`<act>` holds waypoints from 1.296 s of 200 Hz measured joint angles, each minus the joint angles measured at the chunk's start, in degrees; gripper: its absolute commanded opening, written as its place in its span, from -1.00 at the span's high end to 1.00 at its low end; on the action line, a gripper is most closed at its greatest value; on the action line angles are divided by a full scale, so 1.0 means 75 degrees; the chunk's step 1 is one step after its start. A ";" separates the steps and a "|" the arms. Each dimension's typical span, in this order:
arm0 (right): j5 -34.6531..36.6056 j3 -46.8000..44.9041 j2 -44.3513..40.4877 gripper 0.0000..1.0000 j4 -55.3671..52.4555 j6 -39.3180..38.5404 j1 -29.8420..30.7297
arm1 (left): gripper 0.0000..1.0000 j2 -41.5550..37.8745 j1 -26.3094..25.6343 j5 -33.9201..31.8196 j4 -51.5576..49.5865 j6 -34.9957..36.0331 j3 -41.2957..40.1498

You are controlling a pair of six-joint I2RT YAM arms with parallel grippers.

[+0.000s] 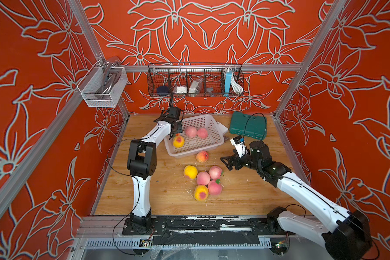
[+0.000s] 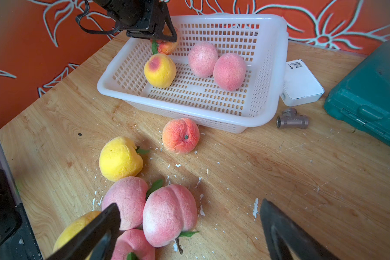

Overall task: Put the peaches into the basket
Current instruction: Place the peach in the basket.

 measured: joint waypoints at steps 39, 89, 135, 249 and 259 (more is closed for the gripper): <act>0.0012 0.0000 0.0000 -0.98 -0.0003 0.0000 0.0000 | -0.12 0.0023 0.0000 -0.0006 0.0006 0.0003 0.0000; 0.0073 0.0000 0.0000 -0.98 -0.0026 -0.0003 0.0000 | -0.17 0.0114 0.0000 -0.0026 0.0026 0.0000 0.0000; 0.0128 0.0000 0.0000 -0.98 -0.0032 -0.0003 0.0000 | -0.18 0.0114 0.0000 -0.0029 0.0082 0.0000 -0.0047; 0.0146 0.0000 0.0000 -0.98 -0.0035 -0.0003 0.0000 | -0.23 0.0431 0.0000 -0.0032 0.0143 0.0000 -0.0055; 0.0154 0.0000 0.0000 -0.98 -0.0035 -0.0003 0.0000 | -0.25 0.0443 0.0000 -0.0032 0.0140 0.0000 -0.0055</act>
